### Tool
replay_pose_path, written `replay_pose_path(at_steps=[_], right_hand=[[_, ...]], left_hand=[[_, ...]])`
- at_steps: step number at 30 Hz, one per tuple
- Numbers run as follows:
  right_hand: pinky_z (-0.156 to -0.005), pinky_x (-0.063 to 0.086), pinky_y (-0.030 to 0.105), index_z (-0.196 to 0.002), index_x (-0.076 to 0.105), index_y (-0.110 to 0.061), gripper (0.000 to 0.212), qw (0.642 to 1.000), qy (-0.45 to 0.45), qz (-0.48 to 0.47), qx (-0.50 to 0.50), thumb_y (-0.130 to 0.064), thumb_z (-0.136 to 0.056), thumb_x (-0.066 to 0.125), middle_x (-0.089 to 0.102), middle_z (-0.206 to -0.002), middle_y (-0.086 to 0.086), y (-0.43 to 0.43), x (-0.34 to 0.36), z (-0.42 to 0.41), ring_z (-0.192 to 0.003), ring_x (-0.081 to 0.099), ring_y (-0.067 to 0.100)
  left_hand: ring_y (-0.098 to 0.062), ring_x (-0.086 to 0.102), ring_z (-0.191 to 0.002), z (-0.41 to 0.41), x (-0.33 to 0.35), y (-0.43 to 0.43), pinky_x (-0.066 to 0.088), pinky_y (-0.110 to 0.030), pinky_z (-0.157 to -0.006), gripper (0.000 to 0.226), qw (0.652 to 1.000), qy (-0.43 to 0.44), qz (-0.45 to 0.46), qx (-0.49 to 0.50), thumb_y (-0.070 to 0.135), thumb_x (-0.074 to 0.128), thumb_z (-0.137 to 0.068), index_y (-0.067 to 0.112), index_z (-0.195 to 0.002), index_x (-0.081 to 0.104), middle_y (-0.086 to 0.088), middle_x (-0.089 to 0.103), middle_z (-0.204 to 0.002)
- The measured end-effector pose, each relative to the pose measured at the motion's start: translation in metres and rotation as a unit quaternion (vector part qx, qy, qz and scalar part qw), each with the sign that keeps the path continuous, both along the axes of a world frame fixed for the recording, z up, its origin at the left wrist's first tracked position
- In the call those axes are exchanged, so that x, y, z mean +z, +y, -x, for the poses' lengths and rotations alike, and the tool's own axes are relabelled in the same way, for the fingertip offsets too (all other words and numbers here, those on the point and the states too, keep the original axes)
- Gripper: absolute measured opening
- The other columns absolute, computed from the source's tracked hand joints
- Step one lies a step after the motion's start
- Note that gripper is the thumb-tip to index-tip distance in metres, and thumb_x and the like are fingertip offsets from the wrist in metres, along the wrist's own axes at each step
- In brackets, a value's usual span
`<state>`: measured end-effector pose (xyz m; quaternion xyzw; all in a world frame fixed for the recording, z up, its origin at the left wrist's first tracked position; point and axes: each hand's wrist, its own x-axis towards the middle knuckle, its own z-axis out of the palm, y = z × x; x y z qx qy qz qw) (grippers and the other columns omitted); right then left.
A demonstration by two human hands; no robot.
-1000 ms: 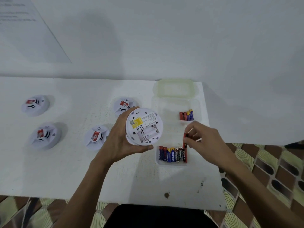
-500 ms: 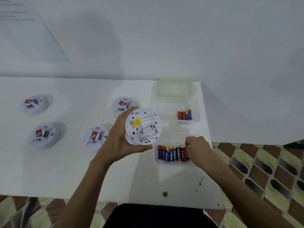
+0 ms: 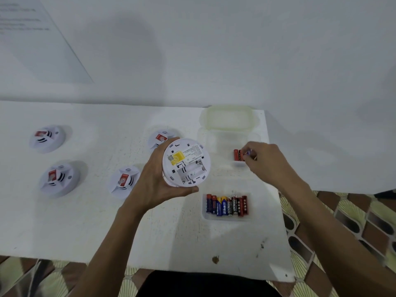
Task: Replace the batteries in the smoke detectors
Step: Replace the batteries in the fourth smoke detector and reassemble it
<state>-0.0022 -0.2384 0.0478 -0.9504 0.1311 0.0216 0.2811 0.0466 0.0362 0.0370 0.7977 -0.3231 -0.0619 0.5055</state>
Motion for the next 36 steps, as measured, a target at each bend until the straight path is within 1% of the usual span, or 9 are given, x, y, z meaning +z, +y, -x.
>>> replay_pose_path(at_steps=[4, 10, 12, 15, 19, 24, 29, 33, 36], right_hand=[[-0.073, 0.052, 0.033, -0.118, 0.063, -0.017, 0.026, 0.997, 0.044, 0.063, 0.020, -0.018, -0.093, 0.056, 0.066, -0.105, 0.010, -0.008, -0.017, -0.035, -0.085, 0.064, 0.026], [-0.080, 0.048, 0.033, -0.132, 0.055, -0.016, 0.039, 0.986, 0.124, 0.102, 0.052, -0.019, -0.094, 0.057, 0.059, -0.123, 0.011, -0.013, -0.039, -0.067, -0.104, 0.061, 0.030], [-0.086, 0.053, 0.037, -0.128, 0.058, -0.014, 0.037, 0.982, 0.149, 0.102, 0.060, -0.017, -0.092, 0.057, 0.061, -0.122, 0.010, -0.013, -0.044, -0.072, -0.104, 0.062, 0.029], [-0.078, 0.054, 0.036, -0.112, 0.064, -0.010, 0.027, 0.980, 0.166, 0.093, 0.060, -0.012, -0.085, 0.061, 0.063, -0.112, 0.010, -0.010, -0.049, -0.074, -0.092, 0.064, 0.029], [-0.070, 0.050, 0.033, -0.098, 0.061, -0.008, 0.016, 0.983, 0.157, 0.071, 0.056, -0.008, -0.083, 0.065, 0.062, -0.102, 0.008, -0.009, -0.050, -0.075, -0.087, 0.063, 0.027], [-0.057, 0.046, 0.024, -0.096, 0.057, -0.013, 0.016, 0.992, 0.114, 0.012, 0.051, -0.006, -0.084, 0.066, 0.062, -0.087, 0.003, -0.010, -0.045, -0.069, -0.069, 0.059, 0.017], [-0.064, 0.056, 0.035, -0.097, 0.057, -0.019, 0.016, 0.989, 0.005, -0.144, -0.022, -0.009, -0.088, 0.066, 0.070, -0.076, -0.003, 0.000, -0.019, -0.052, -0.068, 0.064, 0.019], [-0.067, 0.052, 0.021, -0.099, 0.058, -0.013, 0.020, 0.953, -0.133, -0.266, -0.054, -0.008, -0.085, 0.072, 0.068, -0.082, -0.007, 0.023, 0.015, -0.024, -0.076, 0.066, 0.012], [-0.069, 0.054, 0.023, -0.099, 0.059, -0.011, 0.022, 0.915, -0.191, -0.353, -0.028, -0.005, -0.084, 0.073, 0.069, -0.087, 0.000, 0.046, 0.035, -0.001, -0.083, 0.068, 0.017]], left_hand=[[0.015, 0.026, -0.130, -0.004, 0.002, -0.005, 0.018, -0.008, -0.108, 0.079, 0.999, -0.035, 0.000, 0.000, 0.074, 0.058, -0.069, 0.061, -0.135, 0.016, 0.044, 0.023, -0.139], [0.004, 0.034, -0.130, -0.010, -0.002, -0.003, 0.027, -0.028, -0.113, 0.084, 0.999, -0.028, 0.005, 0.019, 0.075, 0.062, -0.066, 0.057, -0.136, 0.019, 0.039, 0.029, -0.138], [0.007, 0.033, -0.130, -0.010, -0.001, -0.003, 0.026, -0.023, -0.112, 0.084, 0.999, -0.034, 0.008, 0.013, 0.073, 0.062, -0.067, 0.056, -0.137, 0.019, 0.039, 0.028, -0.139], [0.012, 0.030, -0.129, -0.010, 0.000, -0.003, 0.023, -0.013, -0.110, 0.081, 0.999, -0.033, 0.009, 0.008, 0.074, 0.060, -0.068, 0.059, -0.136, 0.018, 0.042, 0.027, -0.138], [0.015, 0.031, -0.127, -0.011, -0.001, -0.001, 0.022, -0.017, -0.112, 0.076, 1.000, 0.002, 0.017, 0.002, 0.079, 0.058, -0.065, 0.068, -0.130, 0.019, 0.047, 0.027, -0.135], [0.008, 0.032, -0.130, -0.011, -0.005, 0.003, 0.027, -0.039, -0.112, 0.082, 1.000, -0.009, 0.007, 0.021, 0.078, 0.060, -0.065, 0.063, -0.133, 0.018, 0.042, 0.027, -0.138], [0.000, 0.036, -0.130, -0.009, 0.001, 0.003, 0.030, -0.047, -0.111, 0.081, 1.000, -0.003, 0.015, 0.025, 0.075, 0.063, -0.065, 0.061, -0.133, 0.022, 0.038, 0.033, -0.138], [0.000, 0.037, -0.130, -0.009, 0.004, 0.003, 0.032, -0.045, -0.111, 0.084, 0.999, -0.024, 0.005, 0.033, 0.072, 0.066, -0.065, 0.057, -0.135, 0.022, 0.037, 0.032, -0.138], [-0.004, 0.037, -0.131, -0.008, 0.003, 0.003, 0.033, -0.044, -0.111, 0.088, 0.999, -0.034, -0.004, 0.035, 0.069, 0.067, -0.064, 0.053, -0.137, 0.020, 0.036, 0.031, -0.139]])
